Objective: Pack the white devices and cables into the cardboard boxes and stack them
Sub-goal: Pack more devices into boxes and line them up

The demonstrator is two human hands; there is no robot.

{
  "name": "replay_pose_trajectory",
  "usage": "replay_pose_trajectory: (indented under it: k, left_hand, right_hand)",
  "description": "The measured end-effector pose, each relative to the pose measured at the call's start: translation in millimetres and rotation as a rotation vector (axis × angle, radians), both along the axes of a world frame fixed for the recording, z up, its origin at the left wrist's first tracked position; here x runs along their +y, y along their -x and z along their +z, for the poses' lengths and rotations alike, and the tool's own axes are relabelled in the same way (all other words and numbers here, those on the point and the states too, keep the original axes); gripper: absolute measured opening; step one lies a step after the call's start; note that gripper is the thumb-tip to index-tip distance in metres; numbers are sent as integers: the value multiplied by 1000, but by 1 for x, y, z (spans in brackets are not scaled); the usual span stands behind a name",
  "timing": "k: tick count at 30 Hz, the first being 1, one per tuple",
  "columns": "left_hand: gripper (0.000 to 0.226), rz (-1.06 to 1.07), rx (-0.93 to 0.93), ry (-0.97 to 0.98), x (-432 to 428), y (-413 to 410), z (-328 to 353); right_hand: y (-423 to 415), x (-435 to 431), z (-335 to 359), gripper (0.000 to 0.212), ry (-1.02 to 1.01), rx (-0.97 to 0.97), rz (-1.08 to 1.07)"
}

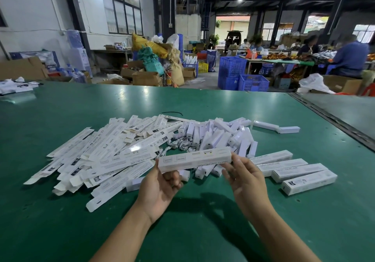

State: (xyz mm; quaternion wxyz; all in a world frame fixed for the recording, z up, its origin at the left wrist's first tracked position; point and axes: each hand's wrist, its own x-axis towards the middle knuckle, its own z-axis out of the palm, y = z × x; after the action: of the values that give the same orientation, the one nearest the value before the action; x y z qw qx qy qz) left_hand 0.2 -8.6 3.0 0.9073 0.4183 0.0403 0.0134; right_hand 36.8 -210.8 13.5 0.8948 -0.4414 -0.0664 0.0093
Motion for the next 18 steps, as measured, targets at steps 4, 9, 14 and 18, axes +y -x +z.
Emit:
replay_pose_trajectory:
  k: [4,9,14,18]
  left_hand:
    - [55,-16,28,-3,-2,-1,-1]
    - [57,-62,15,-6,2,-2,-6]
    - [48,-64,-30,-92,-6,-4,-11]
    - [33,-100,-75,-324,-23,-4,-15]
  right_hand:
    - [-3,-4,-1,19,-140,116,191]
    - [0,-2,-7,45,-329,245,297]
    - [2,12,-8,45,-98,250,232]
    - [12,24,-11,45,178,75,271]
